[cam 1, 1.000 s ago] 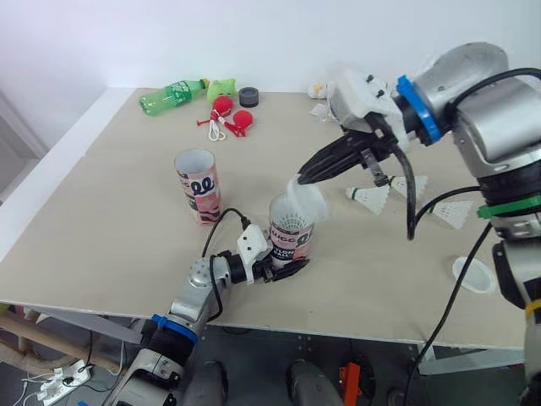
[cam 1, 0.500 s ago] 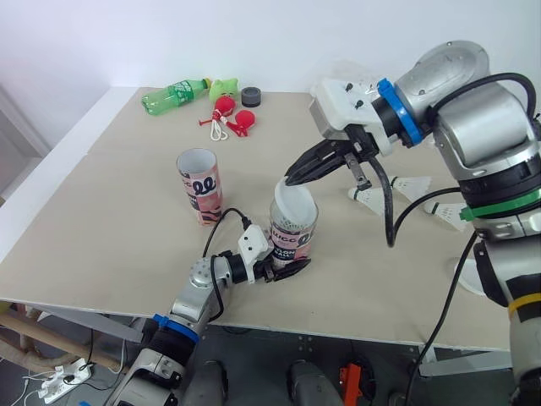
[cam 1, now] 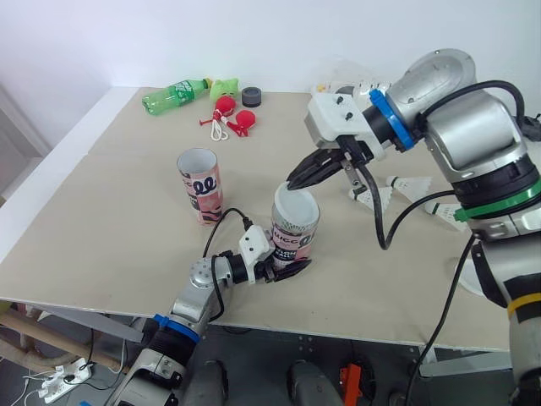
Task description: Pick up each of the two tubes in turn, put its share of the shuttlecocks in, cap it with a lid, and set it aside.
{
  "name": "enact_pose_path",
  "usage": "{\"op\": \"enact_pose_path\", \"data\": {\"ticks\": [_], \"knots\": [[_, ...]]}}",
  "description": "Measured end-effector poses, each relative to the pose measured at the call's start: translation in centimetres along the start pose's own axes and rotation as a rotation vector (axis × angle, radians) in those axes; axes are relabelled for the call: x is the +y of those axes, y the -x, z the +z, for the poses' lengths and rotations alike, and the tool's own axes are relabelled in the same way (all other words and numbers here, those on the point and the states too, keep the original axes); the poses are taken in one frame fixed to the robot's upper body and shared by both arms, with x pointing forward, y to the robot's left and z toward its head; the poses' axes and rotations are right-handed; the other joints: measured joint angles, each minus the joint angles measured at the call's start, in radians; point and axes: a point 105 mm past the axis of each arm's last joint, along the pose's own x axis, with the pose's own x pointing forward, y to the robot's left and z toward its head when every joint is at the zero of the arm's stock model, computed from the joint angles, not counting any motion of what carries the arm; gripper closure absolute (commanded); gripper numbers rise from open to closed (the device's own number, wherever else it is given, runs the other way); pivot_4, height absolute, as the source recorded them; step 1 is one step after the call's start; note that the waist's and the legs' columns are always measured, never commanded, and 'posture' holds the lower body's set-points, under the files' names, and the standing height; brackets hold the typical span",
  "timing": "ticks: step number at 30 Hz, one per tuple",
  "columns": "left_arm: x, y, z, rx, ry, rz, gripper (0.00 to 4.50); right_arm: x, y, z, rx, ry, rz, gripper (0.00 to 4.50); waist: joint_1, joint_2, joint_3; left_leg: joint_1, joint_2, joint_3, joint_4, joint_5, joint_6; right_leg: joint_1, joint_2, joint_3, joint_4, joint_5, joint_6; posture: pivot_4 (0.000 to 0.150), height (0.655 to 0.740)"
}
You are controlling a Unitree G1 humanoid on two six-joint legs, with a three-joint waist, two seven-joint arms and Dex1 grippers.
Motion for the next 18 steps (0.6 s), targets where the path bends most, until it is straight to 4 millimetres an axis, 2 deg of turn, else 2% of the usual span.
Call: {"op": "enact_pose_path", "data": {"ticks": [18], "knots": [[-0.02, -0.03, 0.01, -0.001, 0.001, -0.001, 1.51, 0.29, 0.45, 0.25, -0.006, 0.006, 0.003, 4.42, 0.000, 0.000, 0.000, 0.000, 0.000, 0.000, 0.000, 0.000, 0.000, 0.000, 0.000, 0.000, 0.000, 0.000, 0.000, 0.150, 0.7400]]}}
